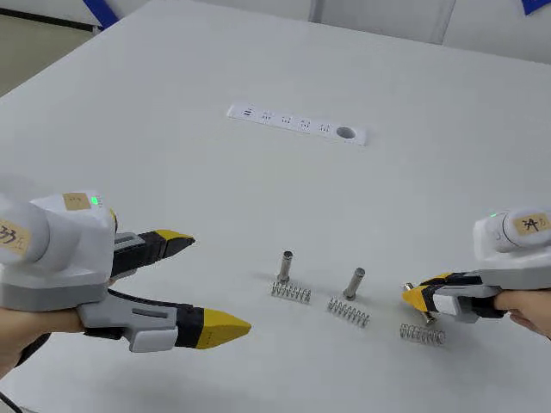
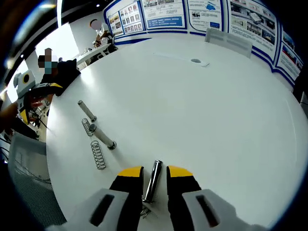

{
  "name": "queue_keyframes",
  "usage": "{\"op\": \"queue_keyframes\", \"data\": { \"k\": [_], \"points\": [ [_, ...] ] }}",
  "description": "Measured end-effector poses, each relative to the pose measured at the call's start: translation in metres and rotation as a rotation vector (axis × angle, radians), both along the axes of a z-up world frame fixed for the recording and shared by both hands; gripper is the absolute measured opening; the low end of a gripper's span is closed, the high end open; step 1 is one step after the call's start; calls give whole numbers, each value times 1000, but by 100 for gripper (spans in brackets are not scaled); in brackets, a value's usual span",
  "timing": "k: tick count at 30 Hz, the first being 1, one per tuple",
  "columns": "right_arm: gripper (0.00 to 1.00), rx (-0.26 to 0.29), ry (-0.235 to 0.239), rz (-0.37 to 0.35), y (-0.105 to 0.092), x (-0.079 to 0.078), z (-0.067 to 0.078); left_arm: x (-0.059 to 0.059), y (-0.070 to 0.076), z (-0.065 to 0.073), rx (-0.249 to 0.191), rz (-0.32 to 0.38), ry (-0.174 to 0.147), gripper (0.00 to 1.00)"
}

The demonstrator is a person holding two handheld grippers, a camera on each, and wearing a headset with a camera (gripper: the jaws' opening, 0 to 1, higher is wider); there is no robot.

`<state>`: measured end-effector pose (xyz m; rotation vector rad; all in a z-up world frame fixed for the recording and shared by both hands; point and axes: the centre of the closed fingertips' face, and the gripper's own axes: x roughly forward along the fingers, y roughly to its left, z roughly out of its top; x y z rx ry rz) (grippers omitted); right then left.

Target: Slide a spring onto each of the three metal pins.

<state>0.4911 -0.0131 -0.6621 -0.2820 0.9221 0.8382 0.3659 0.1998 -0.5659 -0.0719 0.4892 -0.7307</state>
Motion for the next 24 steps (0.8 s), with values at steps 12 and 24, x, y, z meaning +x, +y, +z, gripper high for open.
{"op": "queue_keyframes", "data": {
  "k": [12, 24],
  "points": [
    [9, -58, -25, 15, 8, -4, -2, 1, -1, -2, 14, -1, 4, 89],
    [8, -4, -52, -10, 6, -4, 17, -4, -1, 4, 10, 8, -11, 88]
  ]
}}
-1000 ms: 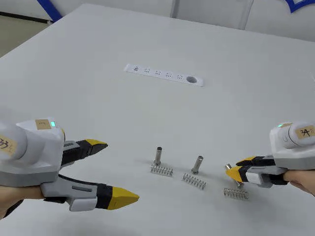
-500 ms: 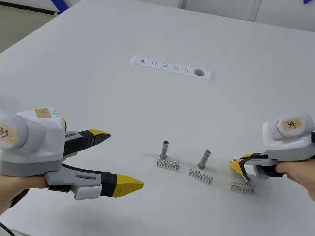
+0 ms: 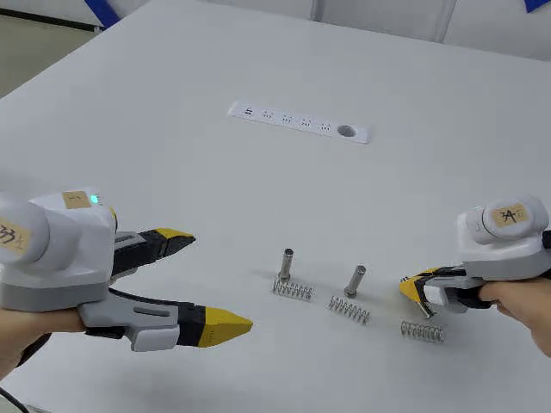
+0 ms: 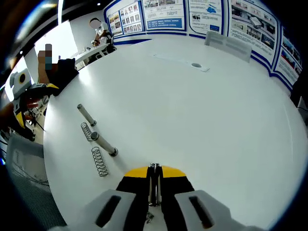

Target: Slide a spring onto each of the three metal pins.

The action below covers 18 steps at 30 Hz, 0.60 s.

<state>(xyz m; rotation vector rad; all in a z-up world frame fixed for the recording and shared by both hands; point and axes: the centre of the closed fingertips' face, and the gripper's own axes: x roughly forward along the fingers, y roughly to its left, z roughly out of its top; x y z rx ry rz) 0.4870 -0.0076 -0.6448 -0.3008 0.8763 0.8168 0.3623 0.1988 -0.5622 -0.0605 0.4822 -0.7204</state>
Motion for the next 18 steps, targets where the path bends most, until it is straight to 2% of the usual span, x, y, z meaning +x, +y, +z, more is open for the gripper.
{"op": "queue_keyframes", "data": {
  "k": [5, 18],
  "points": [
    [8, 30, -28, -19, -4, -1, 11, -1, -2, 2, 2, -4, -5, 88],
    [9, 75, -115, -12, -13, -3, 21, -6, -11, 6, 4, -27, -7, 88]
  ]
}}
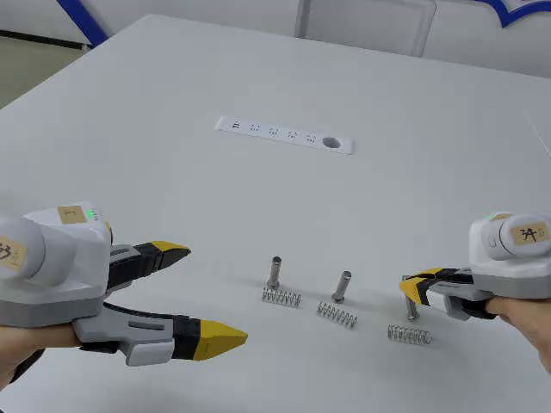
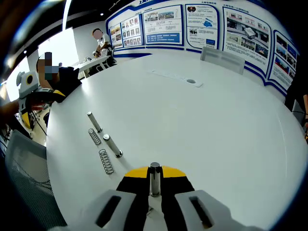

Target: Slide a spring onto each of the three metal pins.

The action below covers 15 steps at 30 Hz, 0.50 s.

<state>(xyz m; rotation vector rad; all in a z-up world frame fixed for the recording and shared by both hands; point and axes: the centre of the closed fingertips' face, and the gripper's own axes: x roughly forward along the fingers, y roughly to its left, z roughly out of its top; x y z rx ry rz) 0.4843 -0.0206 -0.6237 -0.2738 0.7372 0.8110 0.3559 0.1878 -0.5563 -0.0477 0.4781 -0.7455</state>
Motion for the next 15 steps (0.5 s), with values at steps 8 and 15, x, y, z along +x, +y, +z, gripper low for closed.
{"op": "queue_keyframes", "data": {
  "k": [8, 15],
  "points": [
    [9, 28, -38, 7, -3, -6, 4, -1, -1, 4, 9, 0, -5, 88],
    [9, 31, -55, 25, -2, -12, 7, -5, -4, 2, 16, -14, 2, 88]
  ]
}}
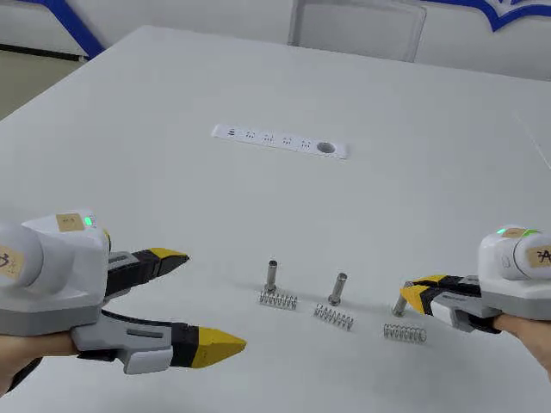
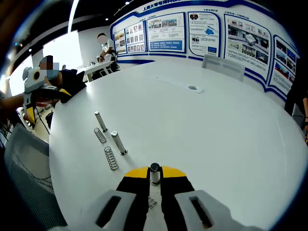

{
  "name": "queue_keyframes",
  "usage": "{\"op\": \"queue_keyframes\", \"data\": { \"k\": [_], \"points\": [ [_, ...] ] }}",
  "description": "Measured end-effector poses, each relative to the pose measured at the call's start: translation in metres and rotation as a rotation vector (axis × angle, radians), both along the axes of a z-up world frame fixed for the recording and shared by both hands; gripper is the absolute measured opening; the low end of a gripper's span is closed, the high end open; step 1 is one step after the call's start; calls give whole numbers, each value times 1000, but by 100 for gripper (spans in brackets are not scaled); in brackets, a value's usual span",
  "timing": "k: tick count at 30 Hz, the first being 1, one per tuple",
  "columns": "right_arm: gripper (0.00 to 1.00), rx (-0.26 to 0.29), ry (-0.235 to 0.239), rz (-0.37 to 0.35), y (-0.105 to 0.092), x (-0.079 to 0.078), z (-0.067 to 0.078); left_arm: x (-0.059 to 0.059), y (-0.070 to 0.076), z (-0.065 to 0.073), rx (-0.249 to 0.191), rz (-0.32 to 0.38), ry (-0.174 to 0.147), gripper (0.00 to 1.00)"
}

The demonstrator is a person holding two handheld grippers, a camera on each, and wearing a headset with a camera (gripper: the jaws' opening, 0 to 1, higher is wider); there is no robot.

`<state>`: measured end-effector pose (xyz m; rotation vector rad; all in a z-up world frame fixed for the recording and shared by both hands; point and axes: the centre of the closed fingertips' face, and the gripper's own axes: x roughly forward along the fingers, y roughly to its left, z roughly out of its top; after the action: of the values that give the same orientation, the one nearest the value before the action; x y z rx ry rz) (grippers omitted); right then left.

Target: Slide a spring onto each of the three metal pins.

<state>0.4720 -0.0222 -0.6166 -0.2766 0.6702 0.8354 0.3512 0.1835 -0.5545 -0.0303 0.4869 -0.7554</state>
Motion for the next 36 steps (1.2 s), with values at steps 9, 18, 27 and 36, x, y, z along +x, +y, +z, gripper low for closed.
{"op": "queue_keyframes", "data": {
  "k": [9, 18, 27, 36],
  "points": [
    [9, -16, 0, 13, -2, -4, -1, -5, -4, -1, 6, -14, 6, 88],
    [10, -39, 9, 15, -2, -6, -4, -6, -3, 5, 3, -10, -7, 88],
    [19, -42, 8, 3, -1, -6, 0, -10, -4, 5, 6, -13, -7, 88],
    [22, -34, -7, -1, -10, -10, 7, -10, -3, 5, 7, -13, -5, 88]
  ]
}}
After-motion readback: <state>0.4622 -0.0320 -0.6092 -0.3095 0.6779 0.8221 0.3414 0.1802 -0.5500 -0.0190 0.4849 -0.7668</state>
